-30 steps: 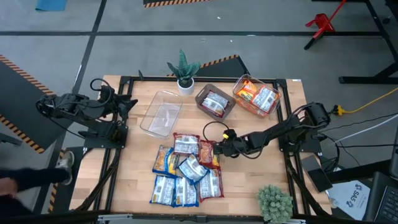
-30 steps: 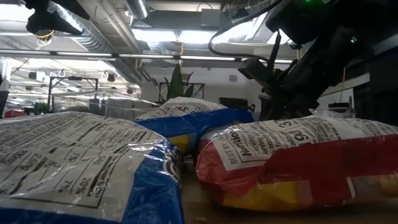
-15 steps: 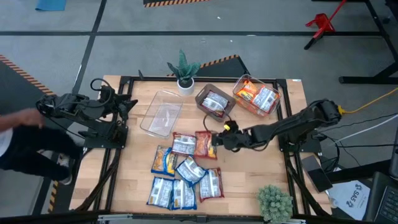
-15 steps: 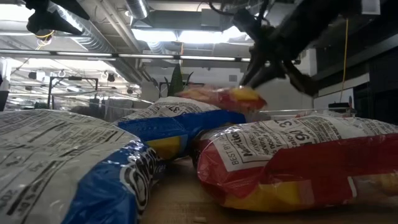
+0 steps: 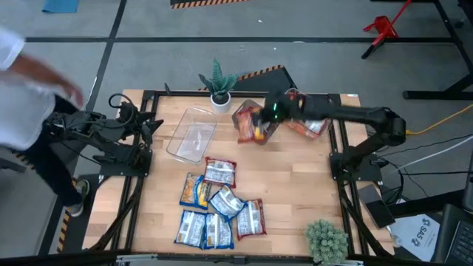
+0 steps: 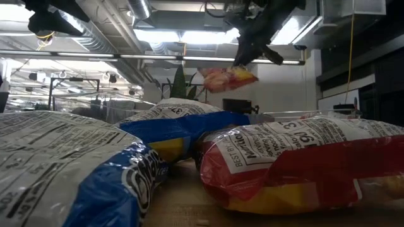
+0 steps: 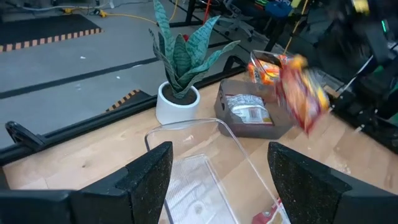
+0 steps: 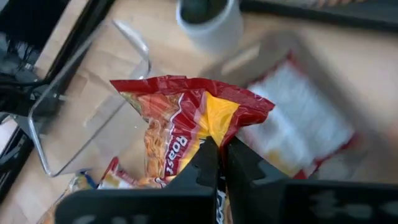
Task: Sort Maruchan noodles
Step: Put the red noodle pack into the black bin
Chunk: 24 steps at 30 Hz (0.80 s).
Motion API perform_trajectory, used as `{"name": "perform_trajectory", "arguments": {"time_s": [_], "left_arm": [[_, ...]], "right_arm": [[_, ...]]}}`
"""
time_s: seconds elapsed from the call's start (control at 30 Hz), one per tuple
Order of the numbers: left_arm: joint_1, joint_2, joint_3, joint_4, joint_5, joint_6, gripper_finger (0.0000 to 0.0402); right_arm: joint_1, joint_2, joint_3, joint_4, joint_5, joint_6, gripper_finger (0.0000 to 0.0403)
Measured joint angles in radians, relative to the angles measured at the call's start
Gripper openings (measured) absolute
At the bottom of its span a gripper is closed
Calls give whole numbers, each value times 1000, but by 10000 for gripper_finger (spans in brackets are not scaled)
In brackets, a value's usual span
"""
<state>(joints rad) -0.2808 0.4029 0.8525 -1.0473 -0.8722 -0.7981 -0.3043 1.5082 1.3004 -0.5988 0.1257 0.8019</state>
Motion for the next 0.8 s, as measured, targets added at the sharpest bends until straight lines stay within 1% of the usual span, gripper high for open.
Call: {"name": "perform_trajectory", "arguments": {"time_s": [0.07,0.17,0.23,0.33,0.4,0.5,0.67,0.8], "left_arm": [[0,0,0,0,0,16,258],[0,0,0,0,-4,34,258],[0,0,0,0,-5,43,258],[0,0,0,0,-5,44,258],[0,0,0,0,-5,47,258],[0,0,0,0,-6,41,258],[0,0,0,0,-12,22,258],[0,0,0,0,-46,21,258]], "right_arm": [[-95,0,59,-48,-80,-118,0],[-205,5,122,-96,-164,-290,0],[-260,9,139,-117,-210,-383,0],[-320,25,137,-118,-327,-498,0],[-337,49,137,-116,-397,-558,0],[-354,104,137,-127,-469,-643,0],[-358,197,136,-139,-513,-770,0],[-366,244,136,-128,-548,-846,0]]}}
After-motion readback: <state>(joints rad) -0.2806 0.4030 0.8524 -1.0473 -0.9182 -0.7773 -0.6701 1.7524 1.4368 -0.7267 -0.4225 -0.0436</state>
